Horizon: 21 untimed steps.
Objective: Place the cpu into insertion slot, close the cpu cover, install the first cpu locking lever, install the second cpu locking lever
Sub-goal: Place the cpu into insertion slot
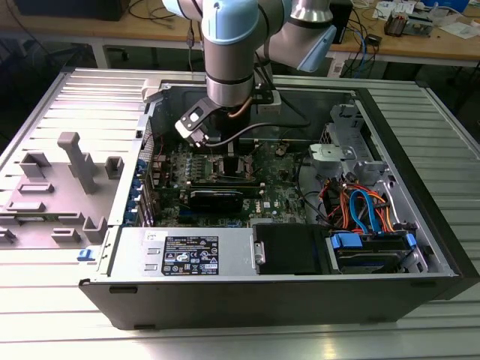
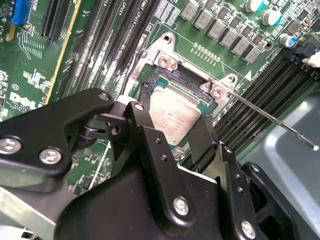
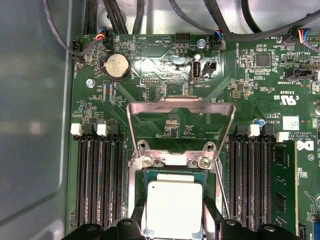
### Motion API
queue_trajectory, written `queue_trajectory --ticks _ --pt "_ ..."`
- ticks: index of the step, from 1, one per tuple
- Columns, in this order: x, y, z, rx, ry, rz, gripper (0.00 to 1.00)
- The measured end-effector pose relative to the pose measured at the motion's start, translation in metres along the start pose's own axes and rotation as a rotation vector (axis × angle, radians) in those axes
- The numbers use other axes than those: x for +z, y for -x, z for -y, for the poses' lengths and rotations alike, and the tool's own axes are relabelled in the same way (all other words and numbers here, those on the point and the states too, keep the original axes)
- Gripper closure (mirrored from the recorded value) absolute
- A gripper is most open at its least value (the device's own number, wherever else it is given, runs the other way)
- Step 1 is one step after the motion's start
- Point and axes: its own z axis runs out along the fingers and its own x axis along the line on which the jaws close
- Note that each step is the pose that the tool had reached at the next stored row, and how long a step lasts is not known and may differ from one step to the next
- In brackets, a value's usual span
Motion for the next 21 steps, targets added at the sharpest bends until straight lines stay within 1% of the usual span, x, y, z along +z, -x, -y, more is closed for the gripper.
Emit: queue_trajectory --ticks 5,9,12,15,18,19,20,21 --pt "-0.0003 -0.0001 -0.0002 -0.016 -0.0001 -0.0006 0.46" --pt "-0.0004 0.0 -0.0001 -0.078 -0.0013 0.0006 0.46" --pt "-0.0001 -0.0001 -0.0002 -0.079 -0.0013 0.0004 0.46" --pt "0.0 -0.0011 -0.0002 -0.058 -0.001 0.0011 0.46" --pt "0.0001 -0.0025 -0.0012 -0.051 -0.0011 0.0025 0.46" --pt "0.0001 -0.0031 -0.0015 -0.05 -0.0013 0.0071 0.46" --pt "0.0001 -0.0035 -0.0016 -0.05 -0.0019 0.022 0.46" --pt "0.0001 -0.0041 -0.0015 -0.05 -0.0026 0.0319 0.46"
